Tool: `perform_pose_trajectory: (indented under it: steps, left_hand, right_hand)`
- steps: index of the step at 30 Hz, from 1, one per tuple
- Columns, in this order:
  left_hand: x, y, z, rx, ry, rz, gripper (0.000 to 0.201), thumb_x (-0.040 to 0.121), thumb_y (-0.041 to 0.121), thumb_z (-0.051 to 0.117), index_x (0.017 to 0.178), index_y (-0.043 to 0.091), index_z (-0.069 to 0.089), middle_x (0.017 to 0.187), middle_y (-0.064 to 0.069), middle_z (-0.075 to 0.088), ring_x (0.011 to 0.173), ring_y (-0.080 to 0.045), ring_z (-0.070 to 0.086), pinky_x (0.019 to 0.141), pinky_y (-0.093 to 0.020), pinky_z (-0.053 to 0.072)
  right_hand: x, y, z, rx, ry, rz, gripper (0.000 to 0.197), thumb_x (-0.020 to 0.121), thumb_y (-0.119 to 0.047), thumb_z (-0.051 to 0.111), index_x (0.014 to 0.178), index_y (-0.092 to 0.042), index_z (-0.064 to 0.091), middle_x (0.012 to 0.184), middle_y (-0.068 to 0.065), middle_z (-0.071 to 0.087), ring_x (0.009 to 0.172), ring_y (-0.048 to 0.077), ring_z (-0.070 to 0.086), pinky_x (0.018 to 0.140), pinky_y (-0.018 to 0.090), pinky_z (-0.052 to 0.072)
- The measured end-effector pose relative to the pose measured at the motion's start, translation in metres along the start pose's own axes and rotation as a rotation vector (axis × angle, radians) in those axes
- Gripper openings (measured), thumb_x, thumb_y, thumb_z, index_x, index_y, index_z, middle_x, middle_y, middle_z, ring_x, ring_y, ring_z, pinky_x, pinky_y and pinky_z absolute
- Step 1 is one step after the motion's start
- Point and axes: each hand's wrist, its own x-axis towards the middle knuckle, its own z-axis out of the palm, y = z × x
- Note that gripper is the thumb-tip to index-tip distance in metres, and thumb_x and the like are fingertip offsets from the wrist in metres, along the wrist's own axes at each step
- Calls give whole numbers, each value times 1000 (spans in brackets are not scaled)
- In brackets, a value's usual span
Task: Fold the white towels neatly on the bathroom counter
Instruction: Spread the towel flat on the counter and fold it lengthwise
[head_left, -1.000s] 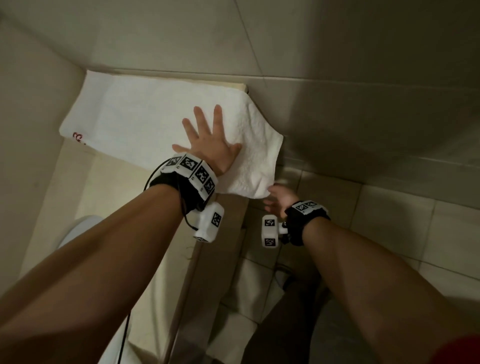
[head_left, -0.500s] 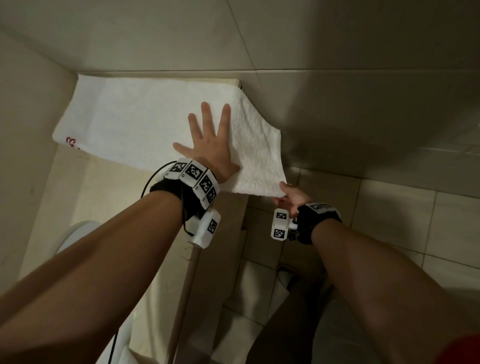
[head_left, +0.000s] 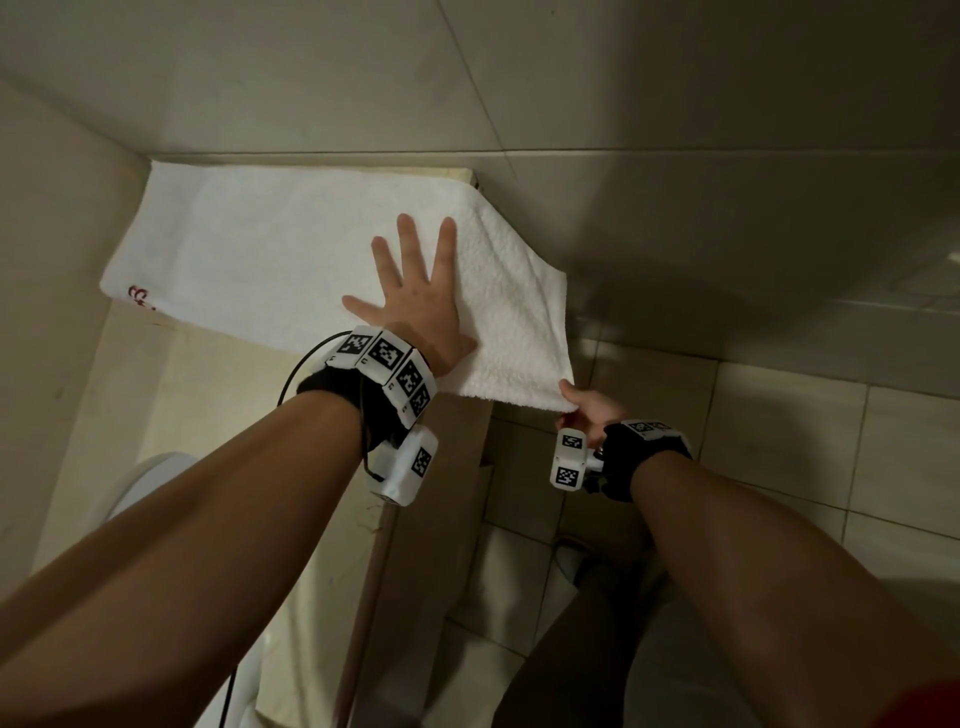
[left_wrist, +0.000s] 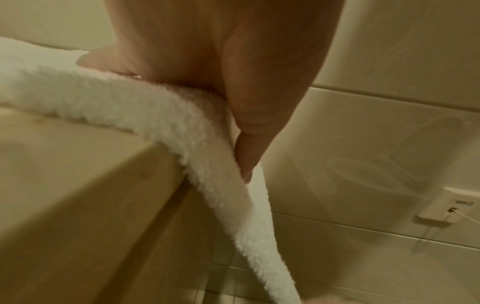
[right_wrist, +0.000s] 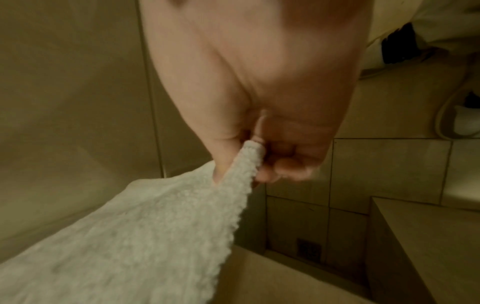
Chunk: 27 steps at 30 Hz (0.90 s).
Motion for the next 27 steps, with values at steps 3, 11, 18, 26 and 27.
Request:
perform_pose_trajectory:
  steps: [3, 11, 18, 26, 27]
  left_hand:
    - [0, 0, 0, 5, 1, 0, 129, 75, 47, 76, 143, 37, -33, 154, -4, -36, 145, -35, -22, 102, -78, 17]
    - [0, 0, 1, -2, 11, 9, 126, 78, 46, 74, 143, 37, -34, 154, -4, -36, 145, -36, -23, 102, -78, 17]
    - [-3, 0, -2, -15, 13, 15, 122, 80, 49, 71, 144, 37, -32, 155, -5, -33, 145, -36, -21, 103, -77, 16]
    - [-4, -15, -12, -117, 2, 106, 93, 88, 63, 48, 149, 40, -18, 159, -1, -25, 147, -33, -17, 104, -75, 17]
    - [-4, -17, -14, -139, 11, 109, 88, 89, 67, 42, 150, 40, -15, 160, 1, -22, 147, -32, -15, 105, -73, 17]
  right_hand:
    - [3, -2, 8, -137, 23, -25, 33, 89, -34, 67, 114, -13, 59, 94, 8, 62, 77, 23, 61, 58, 33, 50]
    - [13, -14, 21, -346, 27, -150, 43, 87, -23, 67, 126, -10, 56, 111, 11, 67, 99, 26, 64, 89, 42, 53]
    - [-13, -40, 49, -356, 11, -247, 41, 91, -16, 61, 131, -17, 53, 118, 8, 62, 95, 20, 58, 69, 30, 46]
    - [-38, -73, 79, -345, -82, -354, 58, 93, -13, 57, 146, -23, 34, 127, 4, 50, 113, 20, 51, 91, 35, 46]
    - [-45, -79, 84, -360, -102, -372, 59, 94, -12, 56, 147, -23, 32, 132, 4, 48, 120, 22, 49, 97, 38, 44]
